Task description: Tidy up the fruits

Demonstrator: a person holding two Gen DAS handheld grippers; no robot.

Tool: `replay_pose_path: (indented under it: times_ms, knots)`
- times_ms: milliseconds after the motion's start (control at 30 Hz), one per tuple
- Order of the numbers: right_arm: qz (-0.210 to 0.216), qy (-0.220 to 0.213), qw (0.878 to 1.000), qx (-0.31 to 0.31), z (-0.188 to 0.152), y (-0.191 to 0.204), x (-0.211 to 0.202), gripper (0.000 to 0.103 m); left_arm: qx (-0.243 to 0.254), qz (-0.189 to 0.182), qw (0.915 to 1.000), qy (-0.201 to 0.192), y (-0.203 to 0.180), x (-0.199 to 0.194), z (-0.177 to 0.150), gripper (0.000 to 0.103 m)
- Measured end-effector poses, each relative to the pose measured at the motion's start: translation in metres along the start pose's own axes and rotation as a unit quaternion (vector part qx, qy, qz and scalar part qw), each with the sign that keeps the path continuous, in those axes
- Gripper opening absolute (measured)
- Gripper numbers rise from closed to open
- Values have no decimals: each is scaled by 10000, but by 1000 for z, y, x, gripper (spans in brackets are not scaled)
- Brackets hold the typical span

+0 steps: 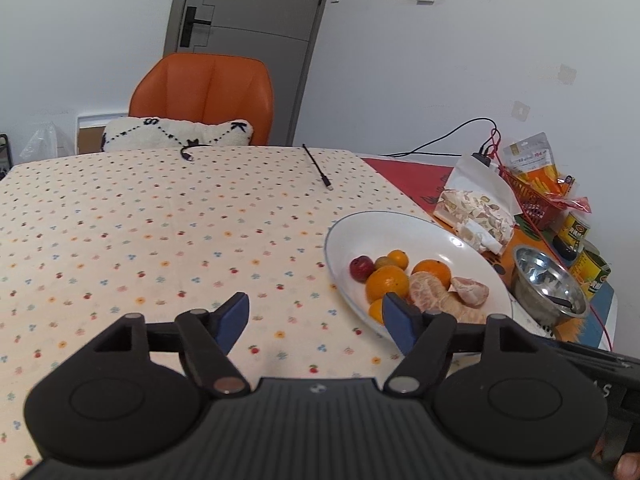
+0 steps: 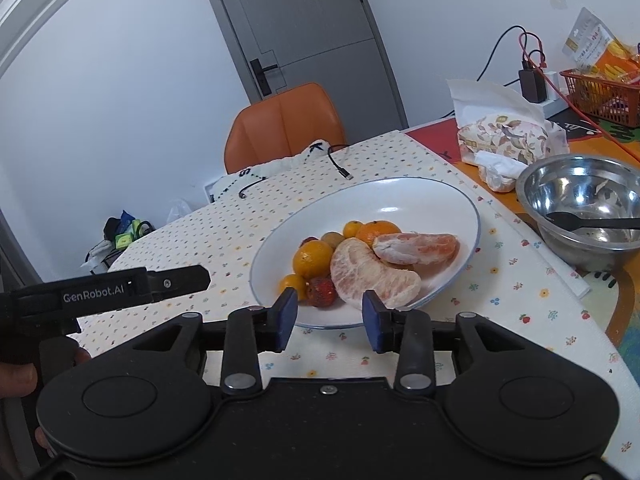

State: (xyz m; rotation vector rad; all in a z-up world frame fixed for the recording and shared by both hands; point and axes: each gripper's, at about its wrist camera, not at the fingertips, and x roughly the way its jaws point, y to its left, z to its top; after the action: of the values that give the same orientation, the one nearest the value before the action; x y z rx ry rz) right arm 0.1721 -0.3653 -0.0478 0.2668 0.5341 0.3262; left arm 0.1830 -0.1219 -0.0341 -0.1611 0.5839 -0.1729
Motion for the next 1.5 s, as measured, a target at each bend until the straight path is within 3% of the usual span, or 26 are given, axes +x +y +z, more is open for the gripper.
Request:
replay_pose_path:
  times_ms: [167,433,800,1100,1500]
  knots:
    - [81,-36,9999,-69,0,12,-4,53,26,199,9998,-13,9,-12,-1,73]
    - [147,-135,9996,-188,0,29,-14,74,53,447,9988,-198,21,-40,-3,88]
    - [105,-222,9994,-227,-3,42,-38,100,103,553,9981,-241,32,-76,-8,94]
    - [105,-291,9990,-328,-5,53,-60,103,156,592,9979,-203,34,-106,-13,100]
    - [267,-195,9984,-465,-13,67,-82,103,177,796,9964,-247,38,-140,-22,100]
